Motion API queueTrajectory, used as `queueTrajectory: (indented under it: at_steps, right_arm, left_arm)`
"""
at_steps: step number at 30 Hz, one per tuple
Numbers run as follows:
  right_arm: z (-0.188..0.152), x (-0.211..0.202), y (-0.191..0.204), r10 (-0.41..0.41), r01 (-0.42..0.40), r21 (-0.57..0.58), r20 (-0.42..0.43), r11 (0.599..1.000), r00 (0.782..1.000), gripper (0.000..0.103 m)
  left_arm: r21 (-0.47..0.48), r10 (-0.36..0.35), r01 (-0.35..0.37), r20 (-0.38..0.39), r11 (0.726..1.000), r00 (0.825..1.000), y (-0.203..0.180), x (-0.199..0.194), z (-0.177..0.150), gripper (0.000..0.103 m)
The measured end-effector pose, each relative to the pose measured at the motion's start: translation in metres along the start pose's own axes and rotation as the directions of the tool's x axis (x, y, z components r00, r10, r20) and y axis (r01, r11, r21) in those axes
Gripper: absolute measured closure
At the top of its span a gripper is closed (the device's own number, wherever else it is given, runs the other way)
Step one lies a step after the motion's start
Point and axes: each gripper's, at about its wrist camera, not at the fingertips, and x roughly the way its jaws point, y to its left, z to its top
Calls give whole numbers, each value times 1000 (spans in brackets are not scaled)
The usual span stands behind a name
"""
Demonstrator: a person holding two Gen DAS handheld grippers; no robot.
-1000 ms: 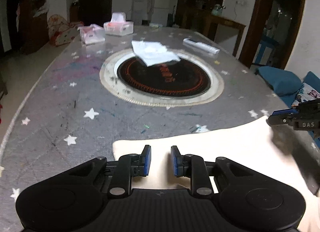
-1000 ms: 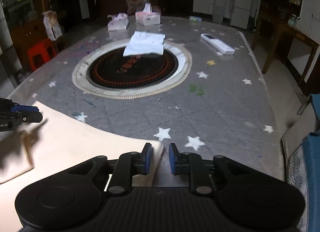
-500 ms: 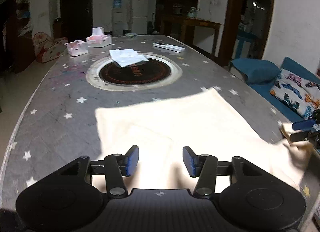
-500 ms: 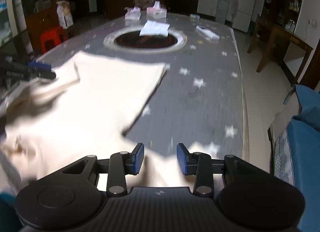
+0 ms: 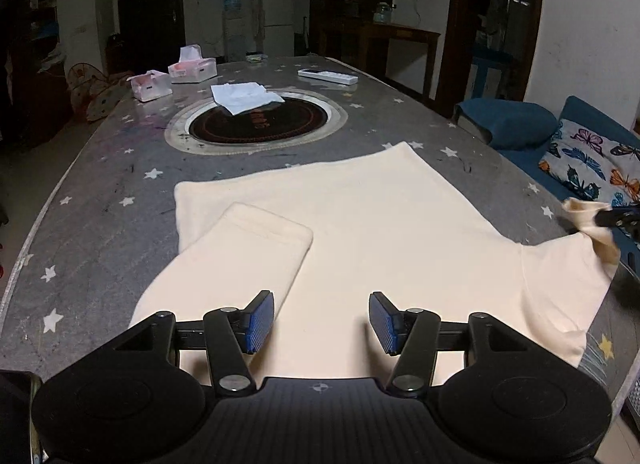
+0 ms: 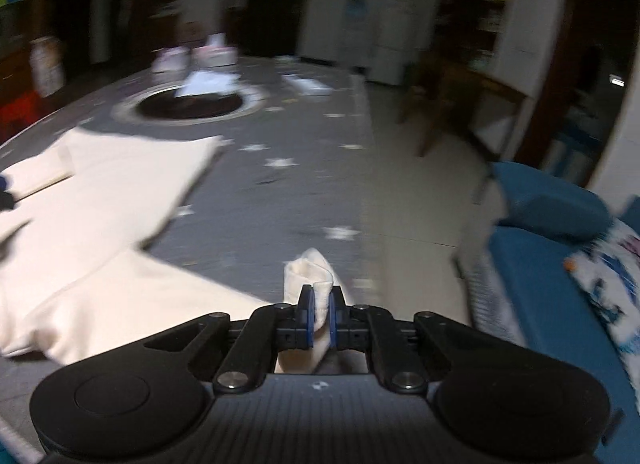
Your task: Fold clothes
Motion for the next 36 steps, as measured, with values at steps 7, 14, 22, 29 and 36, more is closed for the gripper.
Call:
queueTrajectory:
  at_steps: [7, 14, 22, 29, 36]
  right_arm:
    - [-6, -1, -28, -126, 128, 86, -21, 988, 992, 87]
    - [3, -11, 3, 62, -64, 39, 56, 997, 997, 69]
    - [9, -4, 48, 249, -248, -14, 28, 969, 968, 64]
    - [8, -4, 72, 323, -322, -45, 13, 946, 946, 63]
    - [17, -8, 100, 444, -444, -97, -20, 891, 896, 62]
  left_arm:
    - [-37, 24, -24, 4, 999, 1000, 5, 14, 10, 47]
    - [-39, 64, -63, 1, 997, 998, 4, 41, 20, 49]
    - [-110, 85, -81, 32, 991, 996, 25, 44, 22, 88]
    - [-246, 83, -50, 123, 968, 989, 59, 15, 22, 99]
    - [-446, 152, -7, 290, 895, 945, 118, -81, -1, 99]
